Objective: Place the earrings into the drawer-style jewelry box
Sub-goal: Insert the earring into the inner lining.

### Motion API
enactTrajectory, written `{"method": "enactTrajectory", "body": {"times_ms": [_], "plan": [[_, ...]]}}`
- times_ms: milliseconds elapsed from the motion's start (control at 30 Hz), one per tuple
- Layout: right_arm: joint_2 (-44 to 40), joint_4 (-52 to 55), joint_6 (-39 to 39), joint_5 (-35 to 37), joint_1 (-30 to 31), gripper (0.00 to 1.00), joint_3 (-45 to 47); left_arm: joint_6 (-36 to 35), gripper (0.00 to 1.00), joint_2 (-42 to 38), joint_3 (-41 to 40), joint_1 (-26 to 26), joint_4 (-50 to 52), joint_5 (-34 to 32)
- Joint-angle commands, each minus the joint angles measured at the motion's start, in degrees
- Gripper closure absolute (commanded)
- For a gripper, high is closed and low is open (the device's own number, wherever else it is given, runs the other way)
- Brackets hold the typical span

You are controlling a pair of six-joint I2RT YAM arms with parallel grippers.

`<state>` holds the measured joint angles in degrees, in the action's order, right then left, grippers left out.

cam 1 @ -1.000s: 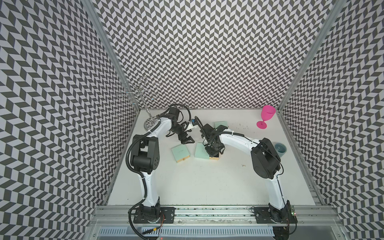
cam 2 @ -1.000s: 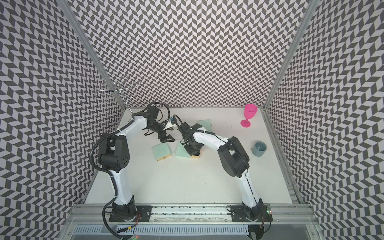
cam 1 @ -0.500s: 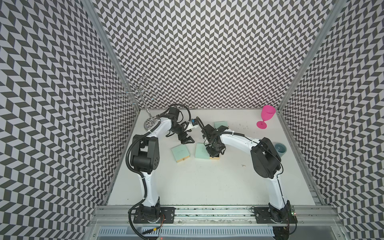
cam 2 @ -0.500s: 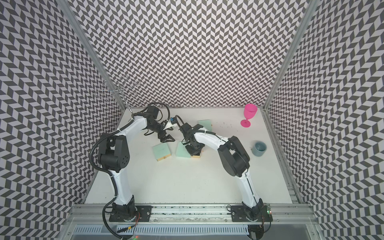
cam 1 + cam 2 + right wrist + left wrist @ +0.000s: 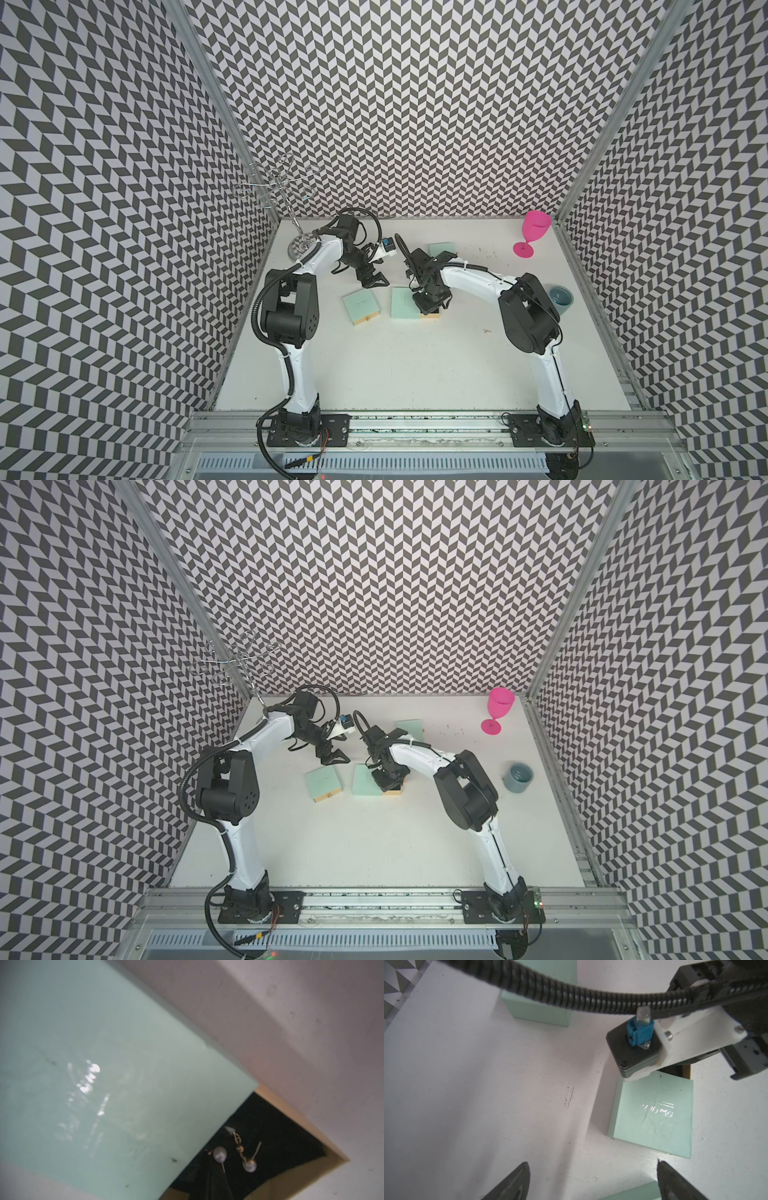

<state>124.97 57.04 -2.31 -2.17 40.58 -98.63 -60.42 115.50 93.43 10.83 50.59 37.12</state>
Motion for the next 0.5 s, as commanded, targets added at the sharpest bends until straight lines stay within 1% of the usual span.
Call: {"method": "enactTrajectory", "body": {"times_ms": [0, 167, 233, 467], "plan": [[0.7, -0.1, 0.6, 0.2, 0.1, 0.95, -1.2, -0.8, 0.04, -1.4, -0.1, -0.4, 0.1, 0.6], [-2.4, 2.4, 0.1, 4.0, -0.1, 0.93, -4.1, -0.8, 0.04, -1.4, 0.3, -0.5, 0.1, 0.5], [-3.7, 3.7, -0.3, 5.5, -0.1, 0.91, -5.4, -0.9, 0.04, -1.4, 0.3, -0.5, 0.2, 0.4], [-5.5, 5.3, -0.3, 6.3, -0.2, 0.88, -6.1, -1.2, 0.04, -1.9, -0.4, -0.6, 0.3, -0.1]]}}
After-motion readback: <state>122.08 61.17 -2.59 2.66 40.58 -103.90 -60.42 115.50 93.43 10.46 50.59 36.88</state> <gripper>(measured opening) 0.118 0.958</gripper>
